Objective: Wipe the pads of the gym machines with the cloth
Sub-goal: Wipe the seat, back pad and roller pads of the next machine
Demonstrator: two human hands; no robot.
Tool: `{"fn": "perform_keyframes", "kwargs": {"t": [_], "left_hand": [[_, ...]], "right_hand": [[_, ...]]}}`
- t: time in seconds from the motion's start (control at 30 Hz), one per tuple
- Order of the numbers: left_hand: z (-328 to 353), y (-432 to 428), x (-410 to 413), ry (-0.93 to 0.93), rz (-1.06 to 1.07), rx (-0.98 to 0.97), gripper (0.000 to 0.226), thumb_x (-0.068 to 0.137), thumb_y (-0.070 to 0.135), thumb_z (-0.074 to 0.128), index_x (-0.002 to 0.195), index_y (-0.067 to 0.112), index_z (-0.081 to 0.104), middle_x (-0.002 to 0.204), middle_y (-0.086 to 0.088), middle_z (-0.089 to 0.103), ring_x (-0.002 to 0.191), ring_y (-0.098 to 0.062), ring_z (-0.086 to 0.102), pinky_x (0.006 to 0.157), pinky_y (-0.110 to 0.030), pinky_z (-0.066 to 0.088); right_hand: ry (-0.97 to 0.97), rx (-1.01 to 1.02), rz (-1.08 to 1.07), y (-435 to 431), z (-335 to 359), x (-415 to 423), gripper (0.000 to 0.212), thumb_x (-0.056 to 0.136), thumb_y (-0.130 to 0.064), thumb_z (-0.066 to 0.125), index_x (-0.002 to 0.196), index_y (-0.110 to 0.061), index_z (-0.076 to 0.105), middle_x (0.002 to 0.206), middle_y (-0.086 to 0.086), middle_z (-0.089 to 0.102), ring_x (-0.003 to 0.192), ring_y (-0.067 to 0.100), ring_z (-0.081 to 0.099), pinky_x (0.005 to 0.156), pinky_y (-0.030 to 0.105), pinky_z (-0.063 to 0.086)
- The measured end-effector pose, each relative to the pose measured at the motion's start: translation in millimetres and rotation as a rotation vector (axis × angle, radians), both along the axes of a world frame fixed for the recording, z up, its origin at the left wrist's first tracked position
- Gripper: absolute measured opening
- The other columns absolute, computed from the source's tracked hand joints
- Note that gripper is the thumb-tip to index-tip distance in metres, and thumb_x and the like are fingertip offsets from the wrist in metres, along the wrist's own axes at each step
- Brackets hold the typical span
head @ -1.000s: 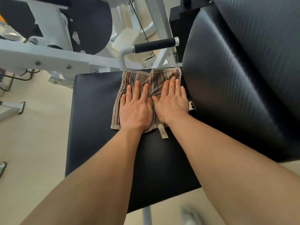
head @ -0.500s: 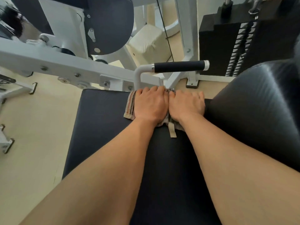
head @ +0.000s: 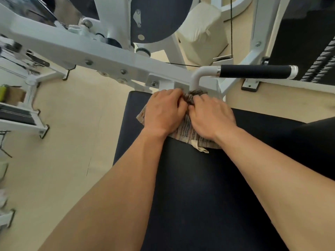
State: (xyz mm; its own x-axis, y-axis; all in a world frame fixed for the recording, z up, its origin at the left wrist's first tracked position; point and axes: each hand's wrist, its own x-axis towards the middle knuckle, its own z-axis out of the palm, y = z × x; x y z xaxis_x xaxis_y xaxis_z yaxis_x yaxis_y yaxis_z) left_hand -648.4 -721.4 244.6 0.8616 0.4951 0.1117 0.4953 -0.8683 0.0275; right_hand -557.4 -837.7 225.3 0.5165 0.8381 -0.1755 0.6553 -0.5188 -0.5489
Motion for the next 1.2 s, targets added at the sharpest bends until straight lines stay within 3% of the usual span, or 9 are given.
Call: {"fn": "perform_keyframes", "kwargs": {"t": [0.2, 0.4, 0.53, 0.67, 0.77, 0.93, 1.0, 1.1, 1.2], "left_hand": [[26, 63, -14, 0.064, 0.309, -0.032, 0.021, 0.093, 0.023, 0.045, 0.072, 0.020, 0.049, 0.092, -0.015, 0.069, 0.085, -0.036, 0.056, 0.070, -0.035, 0.029], [38, 90, -8, -0.098, 0.662, -0.586, 0.032, 0.089, 0.017, 0.049, 0.057, 0.018, 0.050, 0.066, -0.001, 0.056, 0.070, -0.022, 0.049, 0.061, -0.030, 0.037], [41, 96, -14, -0.223, 0.869, -0.899, 0.021, 0.085, 0.019, 0.054, 0.066, 0.016, 0.062, 0.062, -0.001, 0.066, 0.064, -0.018, 0.058, 0.061, -0.027, 0.046], [43, 104, -26, -0.202, 0.966, -1.144, 0.031, 0.081, 0.028, 0.052, 0.054, 0.018, 0.064, 0.056, -0.003, 0.064, 0.049, -0.019, 0.060, 0.054, -0.025, 0.047], [42, 110, -28, -0.129, 0.970, -1.085, 0.028, 0.076, 0.030, 0.054, 0.051, 0.017, 0.058, 0.055, -0.005, 0.062, 0.050, -0.022, 0.056, 0.055, -0.028, 0.044], [42, 103, -20, -0.143, 0.873, -0.926, 0.019, 0.084, 0.026, 0.051, 0.072, 0.015, 0.060, 0.063, -0.004, 0.067, 0.059, -0.021, 0.061, 0.064, -0.031, 0.049], [40, 99, -15, -0.065, 0.712, -0.735, 0.024, 0.087, 0.028, 0.050, 0.077, 0.014, 0.066, 0.079, -0.006, 0.069, 0.075, -0.023, 0.062, 0.072, -0.033, 0.049], [34, 74, 0, 0.239, 0.401, -0.243, 0.039, 0.086, 0.041, 0.041, 0.088, 0.020, 0.073, 0.094, -0.008, 0.070, 0.088, -0.030, 0.062, 0.074, -0.036, 0.047], [32, 66, 2, 0.255, 0.336, -0.120, 0.035, 0.090, 0.042, 0.039, 0.086, 0.025, 0.070, 0.095, -0.008, 0.071, 0.089, -0.032, 0.062, 0.073, -0.037, 0.047]], "right_hand": [[0.027, 0.086, 0.190, 71, 29, -32, 0.039, 0.101, -0.025, 0.039, 0.136, -0.011, 0.048, 0.137, 0.012, 0.054, 0.125, 0.031, 0.051, 0.099, 0.041, 0.040], [0.104, 0.060, 0.249, 100, 28, -29, 0.039, 0.105, -0.027, 0.031, 0.137, -0.012, 0.046, 0.140, 0.011, 0.054, 0.126, 0.032, 0.052, 0.093, 0.045, 0.041], [0.141, 0.049, 0.295, 106, 27, -24, 0.047, 0.107, -0.042, 0.024, 0.138, -0.014, 0.046, 0.142, 0.009, 0.055, 0.127, 0.033, 0.054, 0.091, 0.047, 0.043], [0.105, 0.104, 0.273, 100, 21, -28, 0.047, 0.107, -0.047, 0.026, 0.134, -0.016, 0.048, 0.136, 0.008, 0.058, 0.121, 0.032, 0.056, 0.085, 0.046, 0.043], [-0.038, 0.156, 0.160, 92, 17, -40, 0.048, 0.106, -0.047, 0.027, 0.127, -0.014, 0.055, 0.124, 0.009, 0.064, 0.109, 0.030, 0.061, 0.081, 0.043, 0.041], [-0.110, 0.098, -0.025, 76, 19, -44, 0.056, 0.102, -0.054, 0.032, 0.116, -0.010, 0.063, 0.111, 0.010, 0.070, 0.103, 0.029, 0.064, 0.089, 0.044, 0.042], [-0.139, 0.079, -0.083, 67, 17, -43, 0.055, 0.102, -0.053, 0.034, 0.114, -0.009, 0.064, 0.108, 0.010, 0.070, 0.102, 0.029, 0.064, 0.091, 0.043, 0.042], [-0.116, 0.038, -0.159, 56, 15, -43, 0.050, 0.102, -0.048, 0.037, 0.117, -0.009, 0.063, 0.112, 0.011, 0.068, 0.106, 0.030, 0.062, 0.094, 0.044, 0.041], [-0.084, 0.070, -0.140, 54, 14, -45, 0.039, 0.104, -0.037, 0.038, 0.123, -0.010, 0.059, 0.119, 0.011, 0.066, 0.111, 0.031, 0.060, 0.098, 0.045, 0.042]]}}
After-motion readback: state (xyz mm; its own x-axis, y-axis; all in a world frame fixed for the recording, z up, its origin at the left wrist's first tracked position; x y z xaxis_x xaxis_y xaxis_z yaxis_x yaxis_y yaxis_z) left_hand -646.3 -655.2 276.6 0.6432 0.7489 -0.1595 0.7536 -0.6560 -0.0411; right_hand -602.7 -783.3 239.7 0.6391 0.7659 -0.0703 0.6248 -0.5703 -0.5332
